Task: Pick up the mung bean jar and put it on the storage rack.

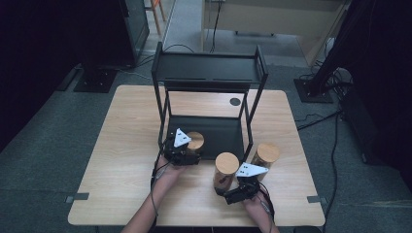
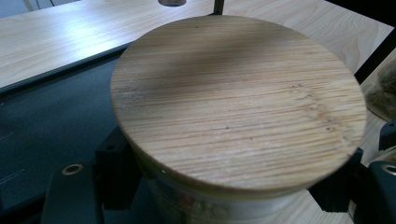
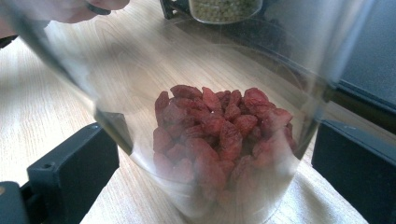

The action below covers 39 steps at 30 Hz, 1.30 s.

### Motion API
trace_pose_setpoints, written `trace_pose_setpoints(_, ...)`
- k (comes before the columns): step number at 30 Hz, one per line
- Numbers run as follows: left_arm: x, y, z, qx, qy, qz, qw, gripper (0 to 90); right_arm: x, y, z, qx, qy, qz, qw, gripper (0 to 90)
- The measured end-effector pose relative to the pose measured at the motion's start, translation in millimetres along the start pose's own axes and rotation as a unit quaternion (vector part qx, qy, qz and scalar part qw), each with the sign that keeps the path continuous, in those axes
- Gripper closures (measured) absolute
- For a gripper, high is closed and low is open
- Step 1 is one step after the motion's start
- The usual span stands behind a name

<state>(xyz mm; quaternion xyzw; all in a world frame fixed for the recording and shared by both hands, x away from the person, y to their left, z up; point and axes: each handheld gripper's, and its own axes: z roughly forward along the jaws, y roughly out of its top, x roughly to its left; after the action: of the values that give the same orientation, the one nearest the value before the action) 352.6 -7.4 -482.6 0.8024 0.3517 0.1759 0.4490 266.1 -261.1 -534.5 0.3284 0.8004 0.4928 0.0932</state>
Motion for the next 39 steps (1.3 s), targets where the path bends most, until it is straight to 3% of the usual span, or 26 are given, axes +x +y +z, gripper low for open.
trace_pose_setpoints(11,4.2,1.6,7.7,0.003,0.003,-0.006,1.0,25.4,-0.3,0.1,0.4,0.002,0.0,0.002,1.0,0.4)
trace_pose_setpoints(20,4.1,4.2,16.9,0.006,0.012,0.003,0.9999,25.3,-0.3,0.3,0.8,0.004,-0.001,0.002,1.0,0.4)
trace_pose_setpoints(39,10.7,12.3,32.8,0.007,0.015,-0.013,0.9998,25.3,-0.5,0.7,1.9,0.011,0.001,0.001,0.9999,0.4)
